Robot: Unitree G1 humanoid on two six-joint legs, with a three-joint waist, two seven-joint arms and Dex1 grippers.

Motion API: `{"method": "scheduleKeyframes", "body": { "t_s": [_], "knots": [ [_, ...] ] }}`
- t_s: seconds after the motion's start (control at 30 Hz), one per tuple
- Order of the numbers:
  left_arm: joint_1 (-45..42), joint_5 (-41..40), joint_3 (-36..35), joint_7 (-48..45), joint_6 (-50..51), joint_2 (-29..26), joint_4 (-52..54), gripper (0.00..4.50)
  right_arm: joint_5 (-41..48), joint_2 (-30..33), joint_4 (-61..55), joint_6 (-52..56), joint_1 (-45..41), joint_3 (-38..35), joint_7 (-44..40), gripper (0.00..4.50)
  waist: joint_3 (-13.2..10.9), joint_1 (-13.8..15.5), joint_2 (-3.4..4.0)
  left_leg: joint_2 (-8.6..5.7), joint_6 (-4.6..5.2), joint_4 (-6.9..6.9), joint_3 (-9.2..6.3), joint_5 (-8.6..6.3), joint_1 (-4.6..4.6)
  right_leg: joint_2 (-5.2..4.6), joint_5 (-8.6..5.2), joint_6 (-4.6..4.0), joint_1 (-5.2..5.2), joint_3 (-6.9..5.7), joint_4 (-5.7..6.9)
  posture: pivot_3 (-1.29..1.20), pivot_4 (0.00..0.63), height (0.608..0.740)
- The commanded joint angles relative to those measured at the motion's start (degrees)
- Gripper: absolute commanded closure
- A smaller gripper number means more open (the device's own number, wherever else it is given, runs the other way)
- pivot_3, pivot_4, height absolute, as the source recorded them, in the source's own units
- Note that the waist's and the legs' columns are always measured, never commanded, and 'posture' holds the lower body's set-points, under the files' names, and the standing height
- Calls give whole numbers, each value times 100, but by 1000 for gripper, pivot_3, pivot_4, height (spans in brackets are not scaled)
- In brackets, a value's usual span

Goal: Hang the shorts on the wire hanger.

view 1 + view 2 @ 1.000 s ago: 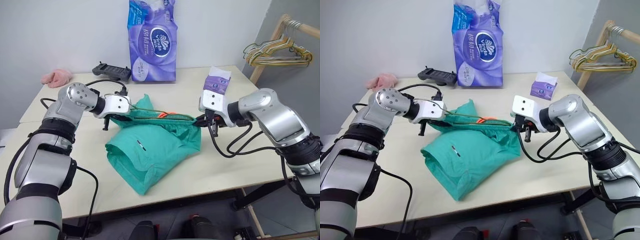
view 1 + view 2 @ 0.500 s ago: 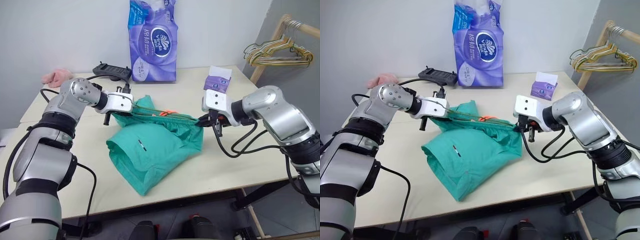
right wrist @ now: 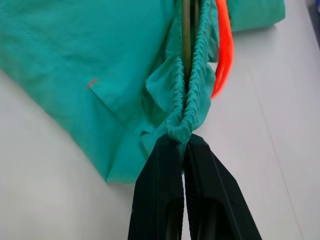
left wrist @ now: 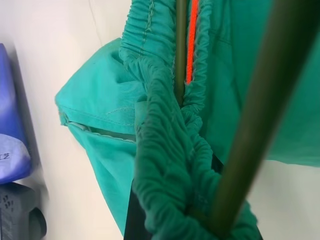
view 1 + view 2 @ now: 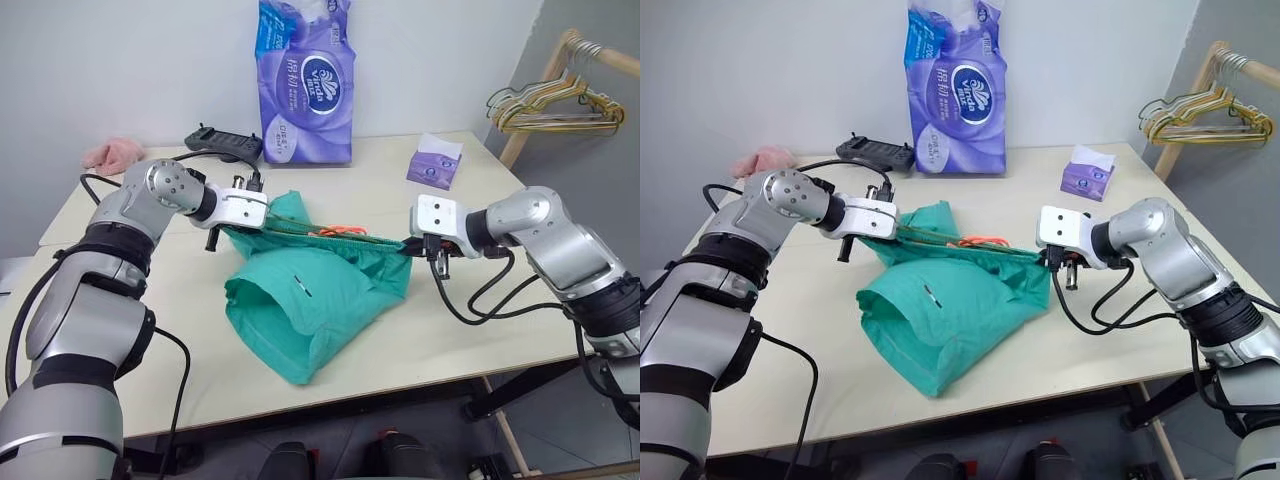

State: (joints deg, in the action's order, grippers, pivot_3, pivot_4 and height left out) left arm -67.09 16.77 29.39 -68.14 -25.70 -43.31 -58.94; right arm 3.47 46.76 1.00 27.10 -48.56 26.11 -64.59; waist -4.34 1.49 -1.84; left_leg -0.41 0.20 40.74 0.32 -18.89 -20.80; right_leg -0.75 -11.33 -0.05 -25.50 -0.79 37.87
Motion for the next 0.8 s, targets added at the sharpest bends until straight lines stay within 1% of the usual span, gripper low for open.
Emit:
{"method": "scheduleKeyframes", "body": {
  "t_s": [0.03,0.13,0.27,0.37,0.47,0.57,0.7,0.8],
  "knots": [
    [-77,495,-24,118,205,-561,-511,4500,-576,540,623,-240,-6,-201,9,4446,0,2,0,0,0,0,-1,0,-1,0,0,0,0,0,0,99,0,740],
    [-89,558,30,75,213,-594,-509,4500,-563,509,618,-262,16,-226,-46,4446,0,1,0,0,0,0,0,0,0,0,0,0,0,0,0,93,0,740],
    [-40,594,52,121,215,-549,-538,4500,-385,340,231,129,-214,-288,-131,4446,0,0,0,1,0,0,0,0,0,0,0,0,-1,1,1,81,0,740],
    [-21,689,134,192,204,-417,-578,4500,13,135,-492,869,-437,-369,-257,4446,1,-3,1,1,0,0,0,0,0,0,0,0,-2,1,2,54,5,740],
    [-81,778,181,356,202,-173,-674,4500,396,-79,-1324,1672,-571,-390,-258,4446,1,-7,2,4,0,0,-3,0,0,3,0,-1,-3,-1,2,42,13,740],
    [-146,783,142,493,237,112,-731,4500,543,-375,-1780,2196,-689,-353,-10,4446,3,-5,0,2,0,2,-4,0,-1,1,0,0,-1,-3,2,41,12,740],
    [-185,743,5,696,250,466,-755,4500,361,-870,-1644,2267,-830,-206,438,4446,4,-2,-3,-2,0,6,-4,0,-2,-4,0,0,0,-5,3,27,12,740],
    [-151,661,-83,612,246,620,-672,4500,-62,-1055,-1085,1770,-835,-33,834,4446,7,-10,-7,-2,0,5,-4,0,-2,-4,1,0,0,-4,3,37,14,740]
  ]
}}
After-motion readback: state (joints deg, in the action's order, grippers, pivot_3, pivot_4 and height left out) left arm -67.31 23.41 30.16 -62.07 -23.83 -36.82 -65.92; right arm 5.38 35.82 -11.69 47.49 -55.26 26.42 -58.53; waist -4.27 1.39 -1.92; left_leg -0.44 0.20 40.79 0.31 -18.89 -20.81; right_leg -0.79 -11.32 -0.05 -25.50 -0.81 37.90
